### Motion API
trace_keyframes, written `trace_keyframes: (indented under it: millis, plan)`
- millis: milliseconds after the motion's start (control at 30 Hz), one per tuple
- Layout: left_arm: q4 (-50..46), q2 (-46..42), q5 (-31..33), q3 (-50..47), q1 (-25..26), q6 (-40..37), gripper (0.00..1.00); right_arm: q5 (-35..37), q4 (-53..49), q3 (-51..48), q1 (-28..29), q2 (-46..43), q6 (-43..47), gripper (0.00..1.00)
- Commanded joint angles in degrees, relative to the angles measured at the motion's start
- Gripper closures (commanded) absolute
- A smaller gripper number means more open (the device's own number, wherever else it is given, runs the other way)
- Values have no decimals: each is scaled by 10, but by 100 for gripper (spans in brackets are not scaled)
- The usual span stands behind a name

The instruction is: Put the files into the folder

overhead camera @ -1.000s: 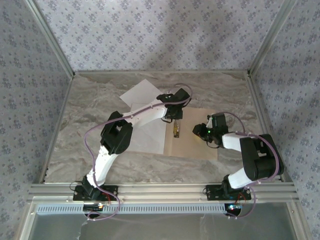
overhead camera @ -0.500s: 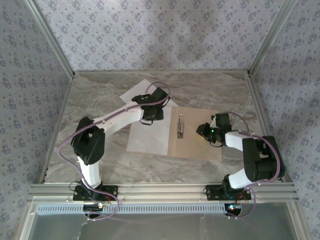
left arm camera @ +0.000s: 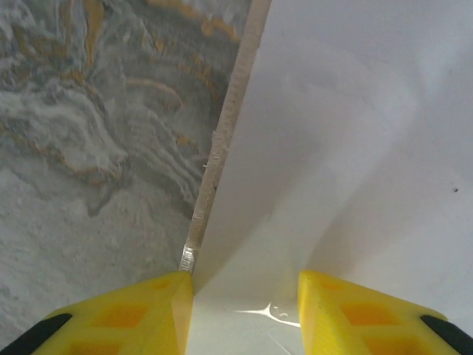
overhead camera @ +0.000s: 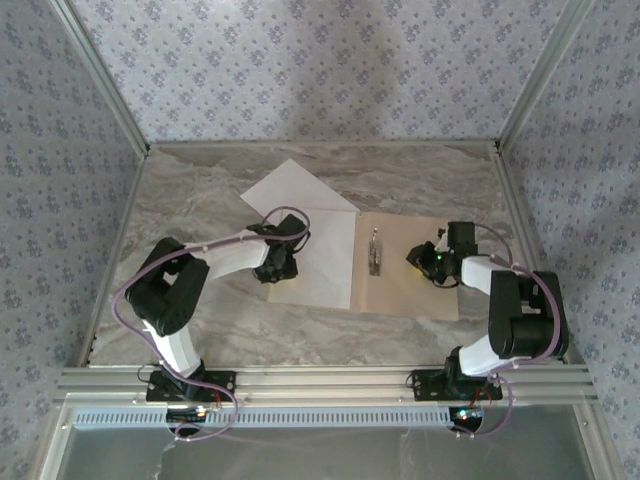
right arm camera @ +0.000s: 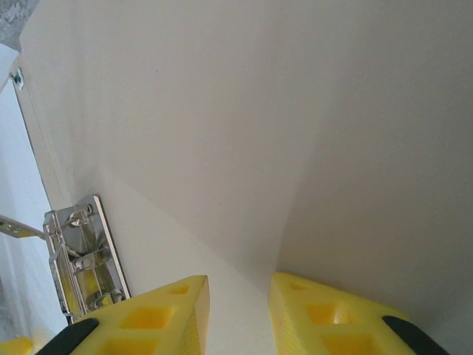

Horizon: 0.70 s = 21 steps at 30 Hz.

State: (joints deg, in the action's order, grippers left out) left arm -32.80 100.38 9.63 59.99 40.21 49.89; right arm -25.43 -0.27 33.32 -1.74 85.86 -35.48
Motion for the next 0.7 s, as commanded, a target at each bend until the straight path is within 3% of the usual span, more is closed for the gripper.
trace_keyframes:
  millis: [0, 200, 300, 533, 667]
  plan:
    - [27, -30, -23, -29, 10, 31, 59, 0, -35, 15, -9, 20, 23, 67]
    - [35, -47, -35, -58, 35, 58, 60, -17, -41, 31, -9, 27, 24, 58]
    - [31, -57, -37, -69, 46, 66, 60, -15, -44, 32, -9, 4, 28, 44]
    - [-8, -111, -17, -45, 32, 27, 59, 6, -73, 41, -8, -65, 38, 39]
    - [2, -132, -11, -6, 2, -42, 43, 7, -90, 52, 0, -94, 49, 40]
